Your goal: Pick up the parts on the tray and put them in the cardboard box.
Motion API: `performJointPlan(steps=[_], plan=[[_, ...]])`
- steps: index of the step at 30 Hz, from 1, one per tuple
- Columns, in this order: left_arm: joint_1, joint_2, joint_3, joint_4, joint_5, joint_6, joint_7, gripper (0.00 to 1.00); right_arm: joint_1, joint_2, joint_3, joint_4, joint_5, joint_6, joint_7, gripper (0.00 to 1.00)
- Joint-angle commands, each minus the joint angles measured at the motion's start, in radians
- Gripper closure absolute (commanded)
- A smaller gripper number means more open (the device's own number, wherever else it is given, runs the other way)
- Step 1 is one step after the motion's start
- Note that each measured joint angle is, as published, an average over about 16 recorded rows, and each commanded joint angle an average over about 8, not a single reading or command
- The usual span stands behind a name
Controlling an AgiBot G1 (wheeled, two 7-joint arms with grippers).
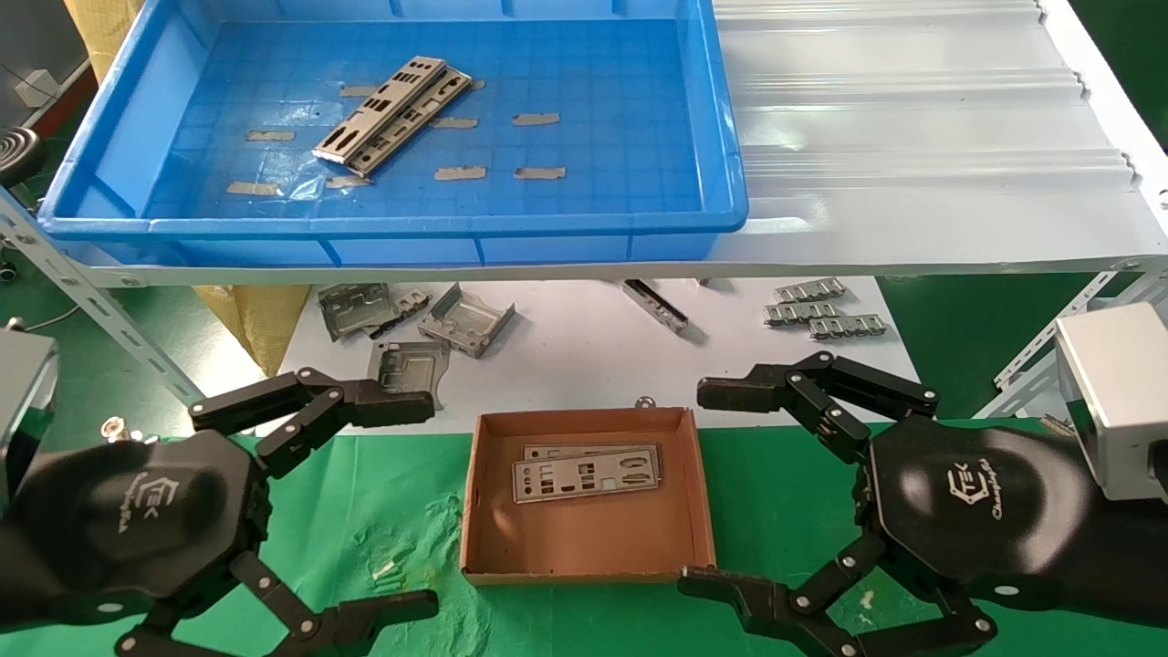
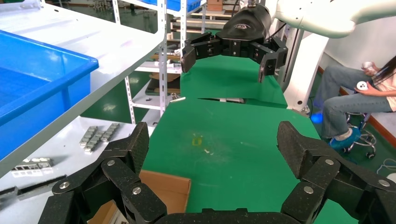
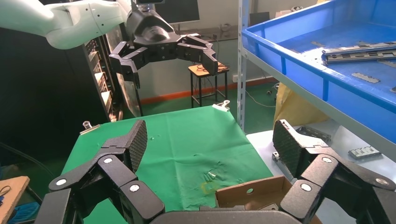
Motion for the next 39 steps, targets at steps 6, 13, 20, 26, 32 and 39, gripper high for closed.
performJointPlan(steps=[6,13,20,26,32,39], plan=[[0.0,0.0,0.0,0.0,0.0,0.0,0.0,0.0,0.0,0.0,0.0,0.0,0.0,0.0,0.0,0.0],[0.0,0.0,0.0,0.0,0.0,0.0,0.0,0.0,0.0,0.0,0.0,0.0,0.0,0.0,0.0,0.0],[0.0,0.0,0.0,0.0,0.0,0.0,0.0,0.0,0.0,0.0,0.0,0.0,0.0,0.0,0.0,0.0],[0.0,0.0,0.0,0.0,0.0,0.0,0.0,0.0,0.0,0.0,0.0,0.0,0.0,0.0,0.0,0.0],[0.0,0.0,0.0,0.0,0.0,0.0,0.0,0.0,0.0,0.0,0.0,0.0,0.0,0.0,0.0,0.0],[0.0,0.0,0.0,0.0,0.0,0.0,0.0,0.0,0.0,0.0,0.0,0.0,0.0,0.0,0.0,0.0]])
